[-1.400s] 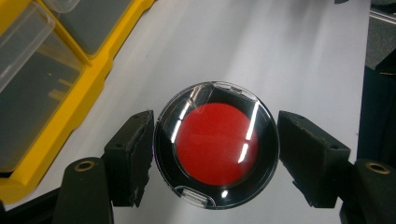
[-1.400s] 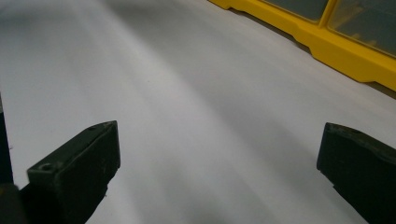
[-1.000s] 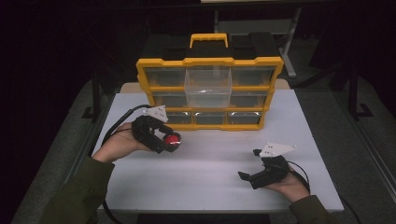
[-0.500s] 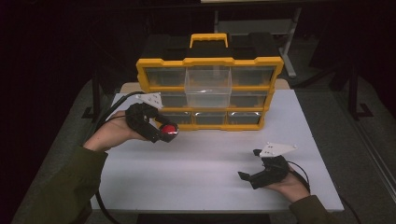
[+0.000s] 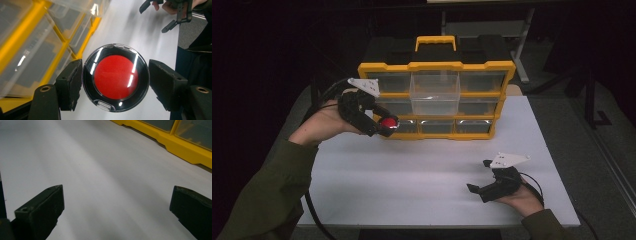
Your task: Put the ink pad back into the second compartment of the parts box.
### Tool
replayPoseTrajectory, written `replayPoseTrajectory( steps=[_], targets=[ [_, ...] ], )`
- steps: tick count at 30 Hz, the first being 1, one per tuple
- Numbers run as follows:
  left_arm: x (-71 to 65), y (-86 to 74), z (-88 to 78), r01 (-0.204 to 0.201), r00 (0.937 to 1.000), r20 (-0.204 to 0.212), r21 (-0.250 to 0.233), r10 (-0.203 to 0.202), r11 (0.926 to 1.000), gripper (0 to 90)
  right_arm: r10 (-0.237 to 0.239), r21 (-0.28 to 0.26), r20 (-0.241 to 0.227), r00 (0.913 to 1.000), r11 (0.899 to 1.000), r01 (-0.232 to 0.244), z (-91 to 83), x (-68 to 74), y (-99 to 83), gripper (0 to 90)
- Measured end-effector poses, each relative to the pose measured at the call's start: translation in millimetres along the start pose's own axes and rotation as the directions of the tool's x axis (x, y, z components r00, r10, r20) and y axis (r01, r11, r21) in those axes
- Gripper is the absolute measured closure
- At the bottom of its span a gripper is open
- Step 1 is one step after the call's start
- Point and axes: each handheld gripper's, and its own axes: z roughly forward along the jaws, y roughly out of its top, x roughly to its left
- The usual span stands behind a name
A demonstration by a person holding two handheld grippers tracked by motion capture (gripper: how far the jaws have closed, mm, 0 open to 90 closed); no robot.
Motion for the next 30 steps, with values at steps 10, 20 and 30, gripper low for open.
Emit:
replayPoseTrajectory(
  steps=[10, 20, 30],
  targets=[
    [8.8, 25.1, -29.7, 0.001, 0.9999, -0.016, -0.018, -0.002, 0.9998, 29.3, 0.002, 0.003, 0.000, 1.0000, 1.000, -0.002, 0.1, -0.1, -0.2, 0.0],
    [16.9, 51.8, -50.1, -0.014, 0.9997, -0.022, -0.039, 0.013, 0.9991, 29.3, 0.002, 0.002, -0.001, 1.0000, 1.000, -0.002, 0.1, 0.1, -0.4, 0.0],
    [22.7, 86.1, -57.6, -0.032, 0.9994, -0.019, -0.058, 0.031, 0.9978, 29.4, 0.008, 0.005, -0.007, 0.9999, 1.000, -0.008, 1.4, -0.9, -1.7, 0.0]
  ],
)
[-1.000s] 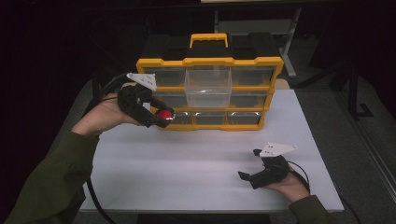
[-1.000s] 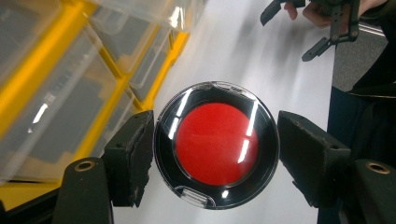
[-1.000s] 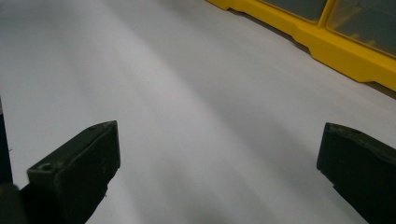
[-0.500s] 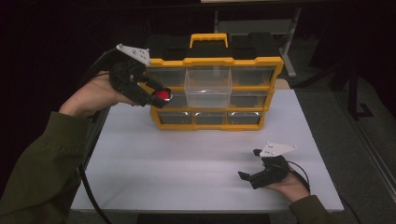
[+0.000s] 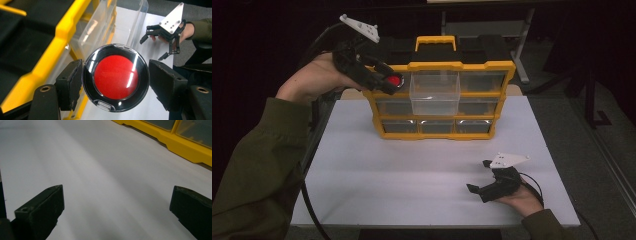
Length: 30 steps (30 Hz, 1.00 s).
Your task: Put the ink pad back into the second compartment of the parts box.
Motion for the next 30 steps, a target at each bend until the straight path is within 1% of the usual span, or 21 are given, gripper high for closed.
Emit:
replayPoseTrajectory(
  steps=[6, 7, 8, 10, 11, 12, 13, 14, 16, 17, 18, 19, 20, 24, 25, 28, 30],
  targets=[
    [3.9, 19.3, 10.2, -0.009, 0.9998, 0.017, -0.007, 0.009, 0.9999, 29.3, 0.002, -0.001, -0.001, 1.0000, 1.000, -0.002, 0.0, 0.5, -0.1, 0.0],
    [3.9, 19.3, 10.2, -0.009, 0.9998, 0.017, -0.007, 0.009, 0.9999, 29.3, 0.002, -0.001, -0.001, 1.0000, 1.000, -0.002, 0.0, 0.5, -0.1, 0.0],
    [4.8, 22.8, 12.1, -0.013, 0.9997, 0.019, -0.008, 0.013, 0.9999, 29.3, 0.002, -0.001, -0.002, 1.0000, 1.000, -0.002, 0.0, 0.5, -0.1, 0.0],
    [5.3, 28.4, 14.7, -0.012, 0.9997, 0.021, -0.022, 0.012, 0.9997, 29.3, 0.002, -0.004, -0.002, 1.0000, 1.000, -0.002, -0.2, 0.5, 0.0, 0.0],
    [5.6, 33.1, 17.1, -0.018, 0.9994, 0.028, -0.034, 0.019, 0.9992, 29.3, 0.000, -0.003, -0.001, 1.0000, 1.000, 0.000, -0.5, 0.1, -0.3, 0.0],
    [5.6, 33.1, 17.1, -0.018, 0.9994, 0.028, -0.034, 0.019, 0.9992, 29.3, 0.000, -0.003, -0.001, 1.0000, 1.000, 0.000, -0.5, 0.1, -0.3, 0.0],
    [5.6, 36.8, 20.4, -0.024, 0.9991, 0.033, -0.040, 0.025, 0.9989, 29.3, 0.001, -0.003, -0.002, 1.0000, 1.000, -0.001, -0.6, 0.0, -0.3, 0.0],
    [5.1, 38.4, 22.7, -0.020, 0.9991, 0.035, -0.043, 0.021, 0.9989, 29.3, 0.001, -0.003, -0.003, 1.0000, 1.000, -0.001, -0.7, -0.3, -0.3, 0.0],
    [5.1, 42.3, 28.4, -0.031, 0.9986, 0.042, -0.034, 0.032, 0.9989, 29.3, 0.002, -0.003, -0.003, 1.0000, 1.000, -0.002, -0.7, -0.4, -0.3, 0.0],
    [5.3, 44.8, 34.1, -0.034, 0.9984, 0.045, -0.025, 0.035, 0.9991, 29.3, 0.001, -0.003, -0.003, 1.0000, 1.000, -0.001, -0.8, -0.5, -0.4, 0.0],
    [5.3, 44.8, 34.1, -0.034, 0.9984, 0.045, -0.025, 0.035, 0.9991, 29.3, 0.001, -0.003, -0.003, 1.0000, 1.000, -0.001, -0.8, -0.5, -0.4, 0.0],
    [5.5, 46.9, 41.8, -0.039, 0.9980, 0.050, -0.009, 0.039, 0.9992, 29.3, -0.001, -0.002, -0.002, 1.0000, 1.000, 0.001, -0.9, -0.5, -0.5, 0.0],
    [5.5, 46.9, 41.8, -0.039, 0.9980, 0.050, -0.009, 0.039, 0.9992, 29.3, 0.000, -0.002, -0.002, 1.0000, 1.000, 0.000, -1.1, -0.4, -0.5, 0.0],
    [5.1, 48.9, 53.8, -0.044, 0.9977, 0.052, 0.008, 0.044, 0.9990, 29.3, 0.000, -0.002, -0.002, 1.0000, 1.000, 0.000, -1.5, -0.6, -0.5, 0.0],
    [4.9, 49.3, 57.5, -0.042, 0.9981, 0.046, 0.010, 0.041, 0.9991, 29.3, 0.000, -0.002, -0.001, 1.0000, 1.000, 0.000, -1.5, -0.7, -0.6, 0.0],
    [5.6, 49.6, 64.8, -0.045, 0.9977, 0.053, 0.026, 0.043, 0.9987, 29.2, 0.001, -0.006, 0.000, 1.0000, 1.000, -0.001, -1.9, -0.7, -0.6, 0.0],
    [5.6, 49.2, 68.8, -0.036, 0.9978, 0.057, 0.025, 0.035, 0.9990, 29.1, 0.001, -0.007, 0.000, 1.0000, 1.000, -0.001, -2.2, -0.8, -0.7, 0.0]
  ],
)
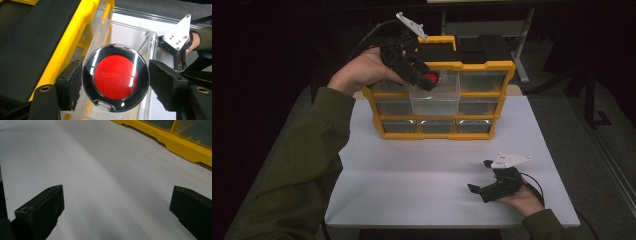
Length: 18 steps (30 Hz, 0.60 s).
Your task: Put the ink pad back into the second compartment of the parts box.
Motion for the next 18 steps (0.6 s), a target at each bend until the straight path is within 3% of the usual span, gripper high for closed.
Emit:
replayPoseTrajectory(
  steps=[3, 5, 7, 18],
  targets=[
    [1.0, -1.5, 4.6, -0.003, 0.9999, -0.012, 0.006, 0.003, 1.0000, 26.8, -0.001, 0.000, 0.000, 1.0000, 1.000, 0.001, -0.6, -0.4, -0.2, 0.0],
    [2.0, -2.8, 4.5, 0.016, 0.9999, -0.003, -0.024, -0.016, 0.9996, 24.6, 0.001, -0.001, 0.001, 1.0000, 1.000, -0.001, -0.9, -0.5, -0.3, 0.0],
    [2.1, -3.4, 3.9, 0.014, 0.9999, -0.005, -0.024, -0.014, 0.9996, 23.8, 0.002, -0.001, 0.001, 1.0000, 1.000, -0.002, -1.0, -0.5, -0.3, 0.0],
    [-1.3, -25.9, -21.7, 0.037, 0.9991, -0.018, -0.086, -0.039, 0.9956, 19.5, 0.003, 0.001, 0.002, 1.0000, 1.000, -0.003, -0.9, -0.6, -0.5, 0.0]
  ],
)
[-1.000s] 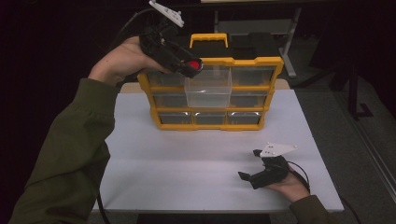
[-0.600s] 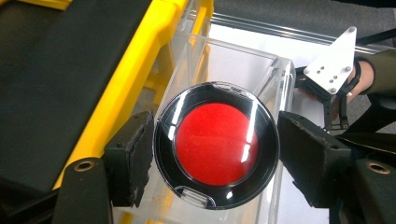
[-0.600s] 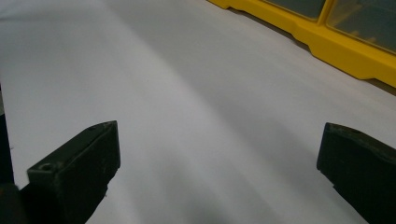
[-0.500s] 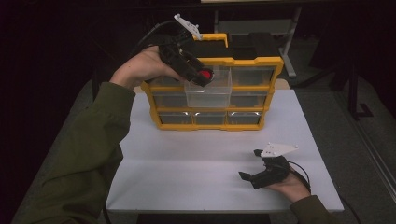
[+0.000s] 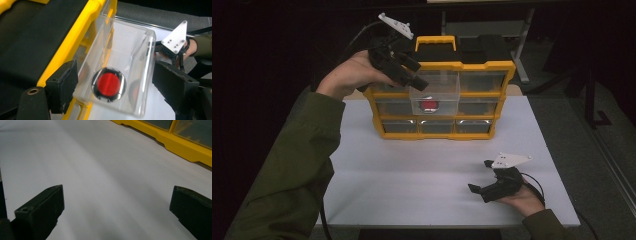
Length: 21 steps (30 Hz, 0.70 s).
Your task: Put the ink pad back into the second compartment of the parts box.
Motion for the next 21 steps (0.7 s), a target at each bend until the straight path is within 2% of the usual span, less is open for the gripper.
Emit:
replayPoseTrajectory(
  steps=[1, 4, 5, 6, 7, 9, 10, 11, 12, 13, 14, 15, 16, 21],
  targets=[
    [-0.8, -7.4, -5.4, 0.004, 1.0000, -0.005, -0.008, -0.004, 1.0000, 18.0, -0.002, 0.001, 0.001, 1.0000, 1.000, 0.002, 0.1, 0.0, 0.0, 0.0],
    [-1.6, -14.2, -10.0, 0.007, 0.9999, -0.009, -0.015, -0.007, 0.9999, 15.4, -0.003, 0.002, 0.001, 1.0000, 1.000, 0.003, 0.4, -0.2, 0.0, 0.0],
    [-2.8, -22.9, -14.6, 0.014, 0.9996, -0.023, -0.017, -0.015, 0.9998, 13.9, -0.001, 0.003, 0.001, 1.0000, 1.000, 0.001, 0.5, -0.3, 0.0, 0.0],
    [-2.8, -22.9, -14.6, 0.014, 0.9996, -0.023, -0.017, -0.015, 0.9998, 12.9, -0.001, 0.003, 0.001, 1.0000, 1.000, 0.001, 0.5, -0.3, 0.0, 0.0],
    [-3.9, -30.6, -18.3, 0.019, 0.9994, -0.029, -0.018, -0.019, 0.9997, 12.5, 0.001, 0.004, 0.001, 1.0000, 1.000, -0.001, 0.8, -0.3, 0.0, 0.0],
    [-4.4, -34.5, -19.8, 0.020, 0.9992, -0.034, -0.019, -0.020, 0.9996, 12.1, 0.001, 0.004, 0.001, 1.0000, 1.000, -0.001, 0.8, -0.2, 0.0, 0.0],
    [-5.9, -42.3, -22.2, 0.031, 0.9984, -0.046, -0.023, -0.032, 0.9993, 9.3, 0.002, 0.004, 0.001, 1.0000, 1.000, -0.002, 0.7, -0.1, 0.1, 0.0],
    [-5.9, -42.3, -22.2, 0.031, 0.9984, -0.046, -0.023, -0.032, 0.9993, 8.3, 0.002, 0.004, 0.001, 1.0000, 1.000, -0.002, 0.7, -0.1, 0.1, 0.0],
    [-6.5, -49.6, -24.1, 0.038, 0.9972, -0.063, -0.024, -0.040, 0.9990, 5.6, 0.001, 0.005, 0.002, 1.0000, 1.000, -0.001, 0.8, -0.4, 0.0, 0.0],
    [-6.5, -49.6, -24.1, 0.038, 0.9972, -0.063, -0.024, -0.040, 0.9990, 3.8, 0.001, 0.005, 0.002, 1.0000, 1.000, -0.001, 0.8, -0.4, 0.0, 0.0],
    [-7.5, -59.8, -25.5, 0.054, 0.9957, -0.073, -0.033, -0.057, 0.9980, 1.9, -0.002, 0.005, 0.002, 1.0000, 1.000, 0.002, 1.0, -0.8, 0.0, 0.0],
    [-7.5, -59.8, -25.5, 0.054, 0.9957, -0.073, -0.033, -0.057, 0.9980, 0.5, -0.002, 0.005, 0.002, 1.0000, 1.000, 0.002, 1.0, -0.8, 0.0, 0.0],
    [-9.1, -69.7, -25.9, 0.069, 0.9936, -0.087, -0.037, -0.072, 0.9969, 0.0, -0.003, 0.004, 0.002, 1.0000, 1.000, 0.003, 1.0, -0.6, 0.1, 0.0],
    [-12.9, -89.7, -26.4, 0.080, 0.9912, -0.102, -0.046, -0.085, 0.9957, 0.0, -0.001, 0.007, 0.001, 1.0000, 1.000, 0.001, 1.1, -0.3, 0.1, 0.0]
  ],
)
